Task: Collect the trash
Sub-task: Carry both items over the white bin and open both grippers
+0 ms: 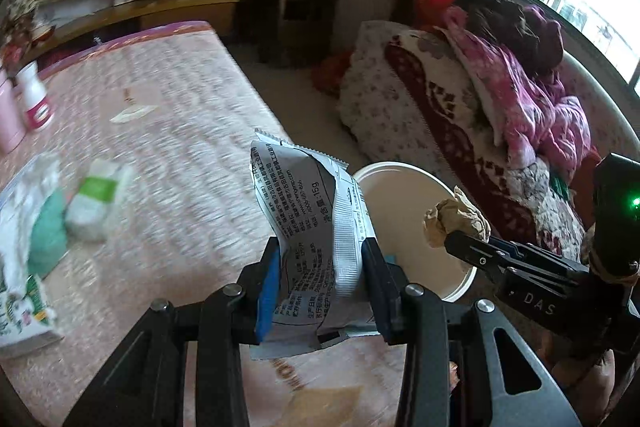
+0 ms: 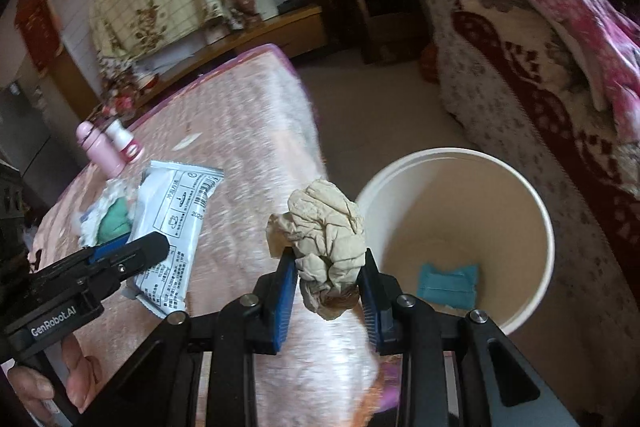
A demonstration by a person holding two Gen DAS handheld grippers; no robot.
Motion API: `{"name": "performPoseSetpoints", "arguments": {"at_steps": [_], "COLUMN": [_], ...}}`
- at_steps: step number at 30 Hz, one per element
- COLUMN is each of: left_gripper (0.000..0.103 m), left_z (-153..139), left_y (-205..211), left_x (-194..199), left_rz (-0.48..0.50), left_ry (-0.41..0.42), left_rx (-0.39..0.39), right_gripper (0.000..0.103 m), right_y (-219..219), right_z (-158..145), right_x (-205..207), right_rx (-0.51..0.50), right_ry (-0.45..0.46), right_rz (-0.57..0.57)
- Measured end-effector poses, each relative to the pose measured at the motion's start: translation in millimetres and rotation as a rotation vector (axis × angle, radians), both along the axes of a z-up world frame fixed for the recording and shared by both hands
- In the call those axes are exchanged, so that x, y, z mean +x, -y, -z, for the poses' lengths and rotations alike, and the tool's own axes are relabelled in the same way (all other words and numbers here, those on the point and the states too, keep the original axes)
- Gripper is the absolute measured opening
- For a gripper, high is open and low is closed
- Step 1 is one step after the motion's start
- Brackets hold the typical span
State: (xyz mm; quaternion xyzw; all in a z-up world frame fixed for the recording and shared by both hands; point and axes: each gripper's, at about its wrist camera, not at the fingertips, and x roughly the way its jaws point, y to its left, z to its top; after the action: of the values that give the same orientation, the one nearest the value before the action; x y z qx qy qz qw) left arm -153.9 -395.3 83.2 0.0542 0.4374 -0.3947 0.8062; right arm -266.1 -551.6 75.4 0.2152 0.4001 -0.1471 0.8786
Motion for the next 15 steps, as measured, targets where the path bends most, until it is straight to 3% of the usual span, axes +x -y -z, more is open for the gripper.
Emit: {"name": "performPoseSetpoints", "arguments": {"at_steps": [15], "left_gripper": [0.042], "left_z": [17.4], "left_y": [75.5], "left_x": [-9.9], "left_rz": [0.120], "left_ry": [-0.035], "left_rx": [0.008], "right_gripper": [0.032], "right_y": [60.1], "right_z": [24.5], "right_x": [-21.3], "right_rx": [-0.001], "right_ry": [-0.055], "right_rz": [0.160]}}
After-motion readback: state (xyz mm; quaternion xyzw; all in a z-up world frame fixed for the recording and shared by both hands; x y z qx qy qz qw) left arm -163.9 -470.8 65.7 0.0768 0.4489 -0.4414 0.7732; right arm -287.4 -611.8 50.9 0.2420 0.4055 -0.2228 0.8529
